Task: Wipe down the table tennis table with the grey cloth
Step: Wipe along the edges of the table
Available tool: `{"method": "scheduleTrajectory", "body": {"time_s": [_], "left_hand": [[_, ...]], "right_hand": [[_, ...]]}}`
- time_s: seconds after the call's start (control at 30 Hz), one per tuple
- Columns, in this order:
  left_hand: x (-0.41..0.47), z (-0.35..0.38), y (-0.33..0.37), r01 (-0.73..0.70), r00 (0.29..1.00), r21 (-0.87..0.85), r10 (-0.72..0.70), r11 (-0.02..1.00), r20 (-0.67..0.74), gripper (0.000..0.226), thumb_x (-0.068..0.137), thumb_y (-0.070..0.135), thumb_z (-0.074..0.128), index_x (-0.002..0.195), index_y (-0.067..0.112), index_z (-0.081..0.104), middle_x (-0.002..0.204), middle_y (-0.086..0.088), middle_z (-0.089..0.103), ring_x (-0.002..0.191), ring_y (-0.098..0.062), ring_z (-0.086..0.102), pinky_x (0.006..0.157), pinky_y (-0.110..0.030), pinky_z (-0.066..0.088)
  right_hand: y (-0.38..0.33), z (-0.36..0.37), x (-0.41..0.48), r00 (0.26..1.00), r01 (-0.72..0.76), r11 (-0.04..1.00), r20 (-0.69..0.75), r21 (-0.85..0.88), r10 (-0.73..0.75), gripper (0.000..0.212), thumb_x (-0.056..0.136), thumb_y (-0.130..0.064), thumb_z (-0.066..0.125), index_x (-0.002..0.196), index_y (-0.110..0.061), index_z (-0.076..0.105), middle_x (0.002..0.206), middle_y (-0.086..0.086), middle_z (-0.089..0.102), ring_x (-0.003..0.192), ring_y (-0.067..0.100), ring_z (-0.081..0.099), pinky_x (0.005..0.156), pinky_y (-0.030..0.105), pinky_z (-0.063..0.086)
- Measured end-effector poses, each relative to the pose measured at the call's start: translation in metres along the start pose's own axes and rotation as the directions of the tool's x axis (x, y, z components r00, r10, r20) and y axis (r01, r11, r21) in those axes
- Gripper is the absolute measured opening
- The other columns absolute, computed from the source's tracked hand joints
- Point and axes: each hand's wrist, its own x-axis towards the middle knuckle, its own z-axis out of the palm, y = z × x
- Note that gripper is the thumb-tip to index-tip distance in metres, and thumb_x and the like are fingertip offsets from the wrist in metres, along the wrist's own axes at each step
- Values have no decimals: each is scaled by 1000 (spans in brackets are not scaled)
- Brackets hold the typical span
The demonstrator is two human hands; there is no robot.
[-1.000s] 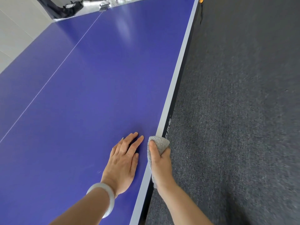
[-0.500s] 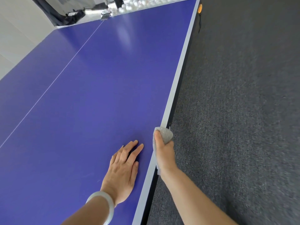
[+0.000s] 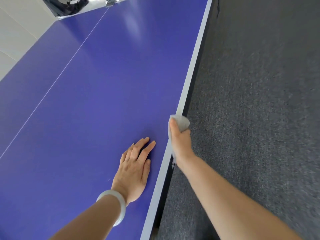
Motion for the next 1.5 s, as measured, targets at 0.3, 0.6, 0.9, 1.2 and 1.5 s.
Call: {"method": "scheduleTrajectory", "body": {"time_s": [0.3, 0.6, 0.9, 1.2, 1.5], "left_hand": [[-2, 2, -1, 13, 1000, -9, -13, 1000, -11, 54, 100, 32, 18, 153, 30, 30, 159, 11, 24, 145, -14, 20, 118, -18, -1], [0, 1, -3, -18, 999, -34, 17, 999, -27, 53, 101, 33, 20, 153, 28, 32, 158, 9, 25, 145, -15, 22, 120, -24, 5], [1, 4, -7, -18, 999, -48, 15, 999, -52, 48, 105, 23, 32, 153, 27, 33, 159, 5, 26, 146, -26, 26, 120, -40, 16], [-8, 3, 4, -28, 995, -107, 17, 994, -100, 48, 104, 5, 35, 151, 15, 38, 159, -4, 30, 146, -23, 28, 122, -35, 14], [-105, 10, -18, -37, 998, -55, 33, 998, -59, 49, 106, 15, 33, 155, 12, 29, 163, -2, 21, 152, -16, 15, 124, -33, 9]], "right_hand": [[95, -14, -116, 993, -47, 996, 103, -81, 55, 66, 78, -69, 56, 119, -20, 42, 113, -1, 61, 95, -7, 56, 70, 4, 42], [-20, 0, 12, 991, -132, 989, -32, -68, 130, 87, 83, -72, 57, 145, -14, 34, 126, 3, 55, 103, 21, 55, 88, 35, 45], [49, -6, -65, 998, -64, 995, 9, -72, 65, 66, 86, -67, 59, 127, -17, 44, 113, -1, 59, 87, 6, 58, 62, 19, 42], [129, -24, -143, 979, -74, 983, 177, -165, 103, 51, 85, -59, 65, 114, -22, 46, 110, -3, 61, 103, 10, 61, 78, 19, 42], [79, -11, -104, 996, -59, 994, 57, -94, 64, 67, 87, -69, 56, 128, -18, 41, 121, -1, 56, 105, 15, 57, 86, 29, 40]]}}
